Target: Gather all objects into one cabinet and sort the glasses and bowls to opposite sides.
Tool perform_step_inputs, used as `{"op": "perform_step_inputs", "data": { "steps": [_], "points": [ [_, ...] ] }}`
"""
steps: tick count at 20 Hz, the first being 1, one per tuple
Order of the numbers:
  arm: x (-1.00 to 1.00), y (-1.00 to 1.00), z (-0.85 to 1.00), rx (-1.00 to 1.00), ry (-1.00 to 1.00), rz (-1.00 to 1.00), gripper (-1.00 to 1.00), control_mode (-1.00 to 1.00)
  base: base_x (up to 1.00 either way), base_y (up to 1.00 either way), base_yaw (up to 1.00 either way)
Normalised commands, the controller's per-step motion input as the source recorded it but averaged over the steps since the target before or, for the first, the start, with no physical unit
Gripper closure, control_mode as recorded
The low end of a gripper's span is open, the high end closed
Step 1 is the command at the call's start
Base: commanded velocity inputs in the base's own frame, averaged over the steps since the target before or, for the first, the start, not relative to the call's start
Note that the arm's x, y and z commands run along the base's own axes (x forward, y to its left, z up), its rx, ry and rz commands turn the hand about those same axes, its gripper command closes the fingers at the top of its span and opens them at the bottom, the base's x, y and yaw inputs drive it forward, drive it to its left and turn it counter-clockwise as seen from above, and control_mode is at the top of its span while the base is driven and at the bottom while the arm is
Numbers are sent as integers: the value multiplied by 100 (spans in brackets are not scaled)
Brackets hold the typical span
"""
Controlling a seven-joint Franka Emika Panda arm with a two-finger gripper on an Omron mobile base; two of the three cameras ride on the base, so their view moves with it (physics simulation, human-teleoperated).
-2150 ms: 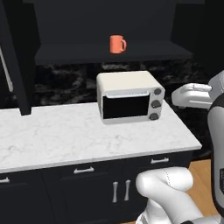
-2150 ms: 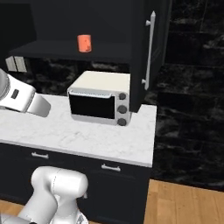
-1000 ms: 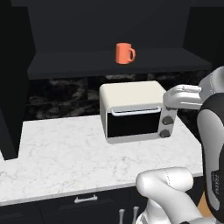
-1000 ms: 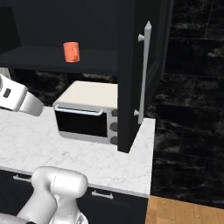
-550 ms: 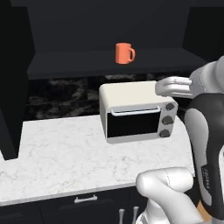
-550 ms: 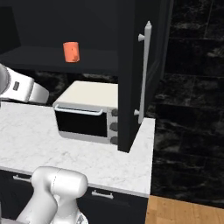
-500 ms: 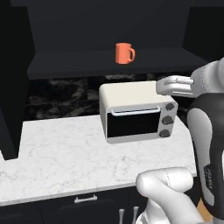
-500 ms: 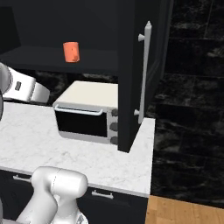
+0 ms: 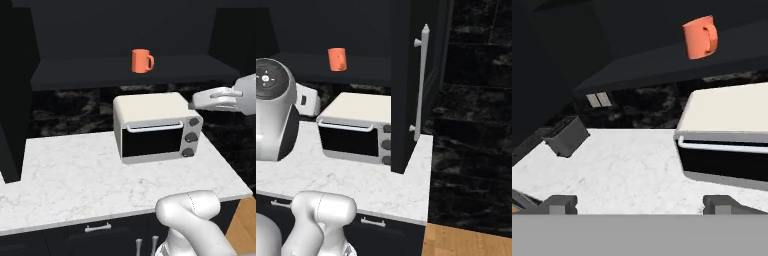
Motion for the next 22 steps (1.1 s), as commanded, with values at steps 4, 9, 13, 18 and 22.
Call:
{"op": "perform_step_inputs", "data": {
  "steps": [4,9,13,18,22],
  "points": [
    [0,0,-53,-29,-55,8,-100,-100,0,0,0],
    [8,-9,-3,-26,-47,-5,-100,-100,0,0,0],
    [7,-22,24,3,-18,-2,-100,-100,0,0,0],
    [0,-30,39,13,-5,1,-100,-100,0,0,0],
    [0,0,0,0,0,0,-100,-100,0,0,0]
  ]
}}
